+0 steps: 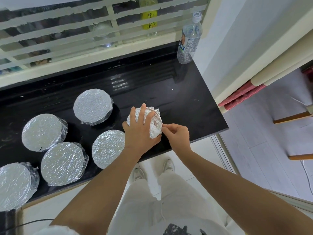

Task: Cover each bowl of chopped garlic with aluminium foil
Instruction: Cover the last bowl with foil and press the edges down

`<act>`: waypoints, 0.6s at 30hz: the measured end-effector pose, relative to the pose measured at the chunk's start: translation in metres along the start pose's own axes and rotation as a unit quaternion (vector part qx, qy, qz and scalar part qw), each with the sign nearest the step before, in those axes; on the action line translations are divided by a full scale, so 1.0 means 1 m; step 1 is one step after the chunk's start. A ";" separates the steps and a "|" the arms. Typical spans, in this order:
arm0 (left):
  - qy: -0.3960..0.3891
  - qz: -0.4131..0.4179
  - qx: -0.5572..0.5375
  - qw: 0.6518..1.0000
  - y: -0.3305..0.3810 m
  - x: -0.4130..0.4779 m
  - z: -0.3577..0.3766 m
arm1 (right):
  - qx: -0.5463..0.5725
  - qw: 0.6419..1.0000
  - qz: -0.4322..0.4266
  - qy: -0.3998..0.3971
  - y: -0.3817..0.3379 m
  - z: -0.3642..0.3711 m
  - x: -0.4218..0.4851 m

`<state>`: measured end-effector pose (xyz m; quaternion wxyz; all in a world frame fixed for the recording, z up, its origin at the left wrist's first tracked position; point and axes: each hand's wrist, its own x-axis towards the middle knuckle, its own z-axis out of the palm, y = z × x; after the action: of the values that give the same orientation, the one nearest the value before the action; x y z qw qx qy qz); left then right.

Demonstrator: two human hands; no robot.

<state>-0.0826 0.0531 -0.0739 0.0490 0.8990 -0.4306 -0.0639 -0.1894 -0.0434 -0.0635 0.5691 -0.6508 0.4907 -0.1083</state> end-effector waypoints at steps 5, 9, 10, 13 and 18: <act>0.014 0.006 -0.002 1.000 -0.001 0.000 0.001 | 0.024 0.999 0.034 0.022 -0.005 0.001 -0.002; 0.016 0.011 0.001 1.000 -0.002 0.000 0.002 | -0.023 0.999 0.034 0.026 -0.011 0.004 -0.003; 0.013 0.011 -0.002 1.000 -0.002 0.001 0.002 | -0.036 0.998 0.036 0.026 -0.013 0.004 -0.002; 0.005 -0.008 -0.042 0.999 -0.005 0.003 -0.002 | -0.052 0.997 0.056 0.023 -0.019 0.004 0.004; 0.006 -0.033 -0.119 0.992 -0.012 0.005 -0.011 | 0.013 0.991 0.129 0.028 -0.019 0.005 0.005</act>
<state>-0.0682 0.0573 -0.0655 0.1563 0.9009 -0.3896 -0.1107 -0.1734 -0.0461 -0.0512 0.5729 -0.5717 0.5845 -0.0584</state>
